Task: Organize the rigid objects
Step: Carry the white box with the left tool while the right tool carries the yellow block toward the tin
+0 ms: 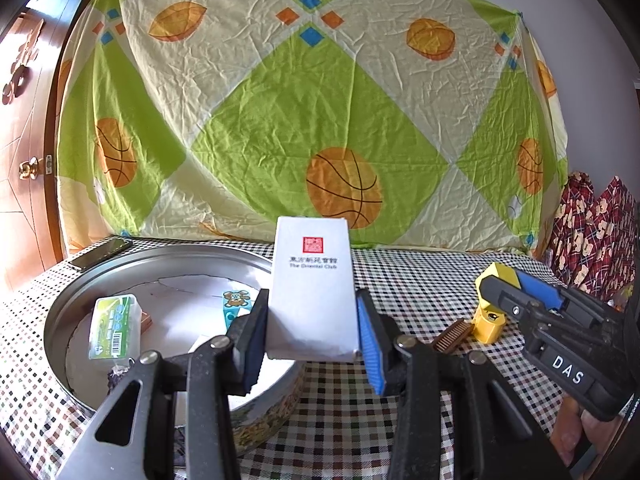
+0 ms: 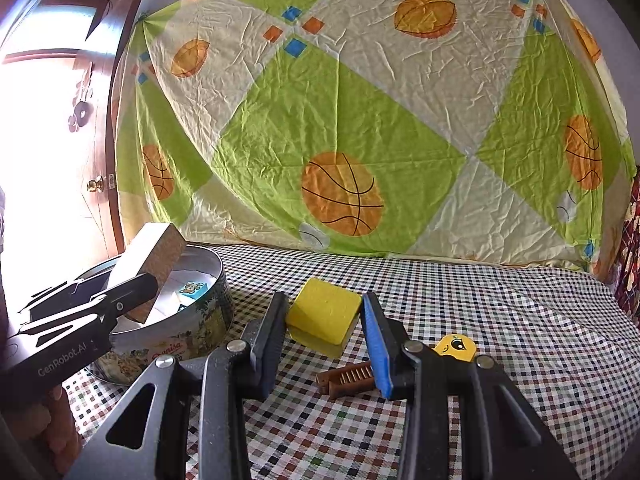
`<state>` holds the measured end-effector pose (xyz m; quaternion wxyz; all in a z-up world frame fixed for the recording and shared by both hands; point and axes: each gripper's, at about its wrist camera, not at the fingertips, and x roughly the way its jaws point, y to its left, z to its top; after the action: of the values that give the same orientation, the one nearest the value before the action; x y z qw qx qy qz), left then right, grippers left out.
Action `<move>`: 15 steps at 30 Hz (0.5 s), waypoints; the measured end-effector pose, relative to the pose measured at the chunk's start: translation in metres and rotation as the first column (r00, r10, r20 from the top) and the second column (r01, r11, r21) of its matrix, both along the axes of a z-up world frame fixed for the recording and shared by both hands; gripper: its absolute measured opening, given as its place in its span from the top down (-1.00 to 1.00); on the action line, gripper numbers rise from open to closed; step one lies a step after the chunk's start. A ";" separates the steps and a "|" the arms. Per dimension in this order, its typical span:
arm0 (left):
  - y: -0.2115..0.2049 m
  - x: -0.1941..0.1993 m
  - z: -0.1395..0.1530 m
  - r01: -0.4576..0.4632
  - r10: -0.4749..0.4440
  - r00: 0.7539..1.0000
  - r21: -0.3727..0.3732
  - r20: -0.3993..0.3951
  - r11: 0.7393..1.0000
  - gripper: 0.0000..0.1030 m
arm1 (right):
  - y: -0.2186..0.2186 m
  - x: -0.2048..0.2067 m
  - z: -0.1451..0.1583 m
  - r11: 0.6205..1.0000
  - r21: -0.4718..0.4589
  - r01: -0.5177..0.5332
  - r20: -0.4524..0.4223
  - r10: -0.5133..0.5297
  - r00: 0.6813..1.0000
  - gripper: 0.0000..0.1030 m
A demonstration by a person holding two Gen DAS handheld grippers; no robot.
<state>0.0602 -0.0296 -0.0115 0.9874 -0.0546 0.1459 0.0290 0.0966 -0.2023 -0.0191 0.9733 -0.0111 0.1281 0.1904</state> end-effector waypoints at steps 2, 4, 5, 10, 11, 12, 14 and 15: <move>0.002 -0.001 0.000 -0.005 0.005 1.000 -0.001 0.004 1.000 0.22 | 0.002 0.000 0.000 1.000 0.003 -0.002 0.000 0.002 1.000 0.22; 0.004 -0.001 0.001 -0.010 0.011 1.000 -0.003 0.005 1.000 0.22 | 0.005 0.001 0.000 1.000 0.006 -0.007 -0.004 0.007 1.000 0.22; 0.005 -0.001 0.001 -0.012 0.012 1.000 -0.005 0.005 1.000 0.22 | 0.007 0.001 0.000 1.000 0.005 -0.010 -0.005 0.010 1.000 0.22; 0.014 -0.002 0.000 -0.026 0.026 1.000 -0.012 0.005 1.000 0.22 | 0.019 0.001 0.001 0.999 -0.010 -0.031 -0.002 0.031 1.000 0.22; 0.016 -0.003 0.000 -0.028 0.028 1.000 -0.017 0.005 0.999 0.22 | 0.022 0.000 0.000 0.999 -0.012 -0.035 -0.002 0.035 0.999 0.22; 0.017 -0.003 0.000 -0.030 0.030 1.000 -0.019 0.005 0.999 0.22 | 0.024 0.000 0.000 0.999 -0.014 -0.038 -0.001 0.038 0.999 0.22; 0.020 -0.004 -0.001 -0.033 0.033 0.999 -0.022 0.007 0.999 0.22 | 0.029 -0.001 0.000 0.999 -0.019 -0.044 -0.002 0.044 0.999 0.22; 0.022 -0.004 -0.001 -0.034 0.034 0.999 -0.025 0.007 0.999 0.22 | 0.031 -0.002 0.000 0.999 -0.020 -0.046 -0.001 0.046 0.999 0.22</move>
<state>0.0567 -0.0079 -0.0121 0.9865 -0.0697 0.1415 0.0435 0.0950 -0.1714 -0.0189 0.9684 -0.0237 0.1299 0.2115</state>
